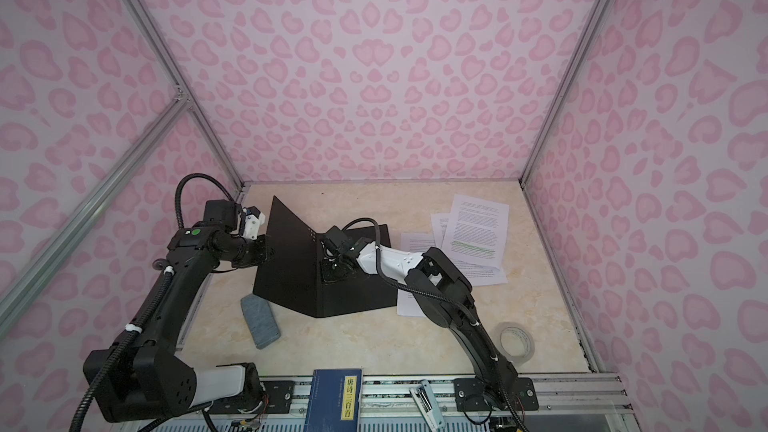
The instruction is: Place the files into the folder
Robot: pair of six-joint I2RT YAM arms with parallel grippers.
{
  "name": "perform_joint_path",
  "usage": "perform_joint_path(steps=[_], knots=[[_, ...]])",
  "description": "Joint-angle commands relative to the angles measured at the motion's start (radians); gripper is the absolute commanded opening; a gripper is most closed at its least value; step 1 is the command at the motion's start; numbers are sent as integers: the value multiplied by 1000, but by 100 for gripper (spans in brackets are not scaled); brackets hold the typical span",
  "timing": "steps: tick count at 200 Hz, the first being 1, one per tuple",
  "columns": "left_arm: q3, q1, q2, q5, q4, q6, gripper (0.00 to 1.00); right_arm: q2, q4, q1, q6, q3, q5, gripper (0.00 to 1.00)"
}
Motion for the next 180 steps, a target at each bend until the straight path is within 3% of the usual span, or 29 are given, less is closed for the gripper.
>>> perform_joint_path(steps=[1,117,152,180], knots=[[-5,0,0,-14,-23,32,4,-4,1,-3,-20,13,-10,10],[-4,0,4,-17,-19,27,4,-29,46,-7,-18,25,-60,34],[6,0,18,-17,-13,29,4,-98,57,1,-54,-21,-47,35],[15,0,29,-11,-13,30,4,-166,90,-6,-50,-117,-32,29]])
